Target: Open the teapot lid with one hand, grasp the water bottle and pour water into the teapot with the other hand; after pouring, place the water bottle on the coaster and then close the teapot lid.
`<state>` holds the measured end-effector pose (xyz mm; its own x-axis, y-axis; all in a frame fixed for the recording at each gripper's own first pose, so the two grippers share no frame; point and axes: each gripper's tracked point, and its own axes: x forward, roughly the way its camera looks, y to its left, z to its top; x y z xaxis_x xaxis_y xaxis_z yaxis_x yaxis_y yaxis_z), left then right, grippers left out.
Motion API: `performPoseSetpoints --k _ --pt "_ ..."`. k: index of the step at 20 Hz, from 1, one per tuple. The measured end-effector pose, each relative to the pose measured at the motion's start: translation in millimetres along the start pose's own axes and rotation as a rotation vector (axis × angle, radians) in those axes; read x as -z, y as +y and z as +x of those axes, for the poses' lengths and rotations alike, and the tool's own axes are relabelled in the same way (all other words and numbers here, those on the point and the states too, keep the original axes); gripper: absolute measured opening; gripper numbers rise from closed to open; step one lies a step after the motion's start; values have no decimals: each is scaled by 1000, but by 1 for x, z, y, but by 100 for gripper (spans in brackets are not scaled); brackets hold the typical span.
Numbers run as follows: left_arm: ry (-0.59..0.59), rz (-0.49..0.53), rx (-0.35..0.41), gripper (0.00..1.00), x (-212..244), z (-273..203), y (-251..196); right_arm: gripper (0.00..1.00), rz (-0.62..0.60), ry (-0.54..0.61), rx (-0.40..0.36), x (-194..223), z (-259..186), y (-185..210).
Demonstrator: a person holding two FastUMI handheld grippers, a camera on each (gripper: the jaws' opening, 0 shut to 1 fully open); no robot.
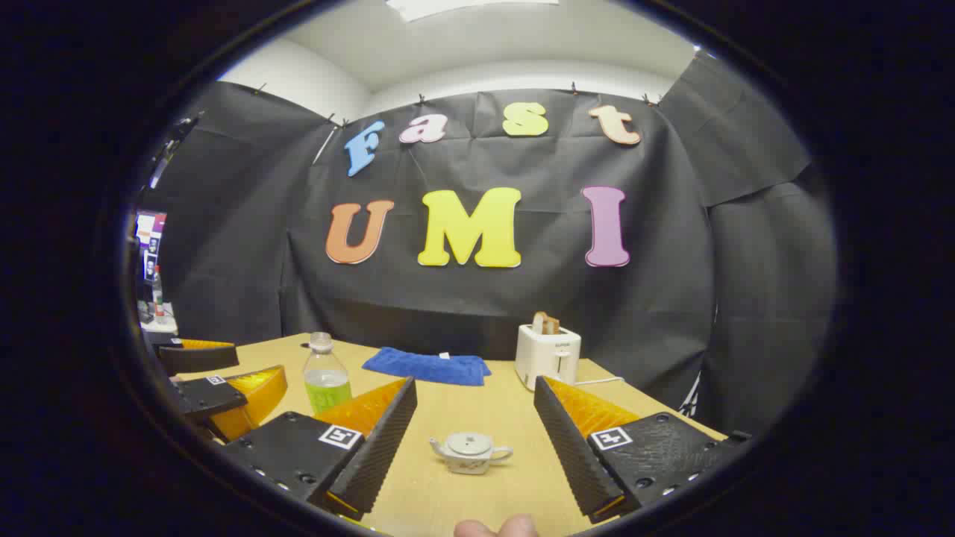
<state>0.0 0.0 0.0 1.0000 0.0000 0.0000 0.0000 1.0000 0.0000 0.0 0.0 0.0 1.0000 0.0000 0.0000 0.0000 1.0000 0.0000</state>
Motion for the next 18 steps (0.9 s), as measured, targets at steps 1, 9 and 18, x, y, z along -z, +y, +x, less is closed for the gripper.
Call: performPoseSetpoints --k 1,9,18 --pt "3 0 4 97 2 0 -1 95 -1 5 -5 2 0 2" --pt "13 7 11 97 6 2 -3 95 4 2 8 2 -2 -5" --pt "8 4 6 97 6 2 -3 95 7 7 15 8 -1 -11"
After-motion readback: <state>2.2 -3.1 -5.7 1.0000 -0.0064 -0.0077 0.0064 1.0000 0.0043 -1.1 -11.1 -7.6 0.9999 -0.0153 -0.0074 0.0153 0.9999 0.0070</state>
